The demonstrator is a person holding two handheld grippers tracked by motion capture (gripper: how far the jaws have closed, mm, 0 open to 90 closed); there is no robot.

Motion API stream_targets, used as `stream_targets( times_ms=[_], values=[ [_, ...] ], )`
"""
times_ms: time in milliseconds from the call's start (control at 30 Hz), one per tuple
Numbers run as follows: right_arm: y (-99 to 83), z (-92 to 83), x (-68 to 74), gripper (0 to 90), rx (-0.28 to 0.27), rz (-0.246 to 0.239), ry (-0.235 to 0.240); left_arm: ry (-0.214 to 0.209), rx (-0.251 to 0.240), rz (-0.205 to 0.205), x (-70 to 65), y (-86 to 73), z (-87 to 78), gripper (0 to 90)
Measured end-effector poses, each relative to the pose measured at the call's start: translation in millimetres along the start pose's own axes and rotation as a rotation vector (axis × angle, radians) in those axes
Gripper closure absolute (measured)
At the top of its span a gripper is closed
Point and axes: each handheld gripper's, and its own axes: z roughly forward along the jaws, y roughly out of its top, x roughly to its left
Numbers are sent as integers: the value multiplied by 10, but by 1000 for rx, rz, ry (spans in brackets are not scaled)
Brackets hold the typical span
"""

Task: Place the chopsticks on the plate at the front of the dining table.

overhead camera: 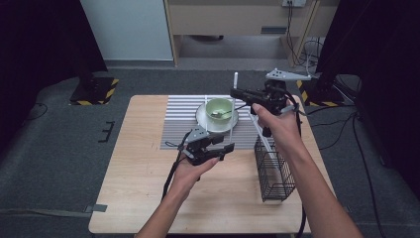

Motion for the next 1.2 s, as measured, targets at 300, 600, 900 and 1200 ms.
stream_targets(
  times_ms=[300,600,900,1200],
  values=[
    [-9,25,21,842,6,5,16,3,-1,2,-51,0,22,691],
    [-5,27,21,842,5,12,25,14,-3,10,-60,-3,13,849],
    [-14,51,24,839,6,7,33,35,-4,11,-73,-4,5,860],
    [-58,1,-2,577,32,-40,-17,108,-31,-10,-10,43,-30,863]
  ],
)
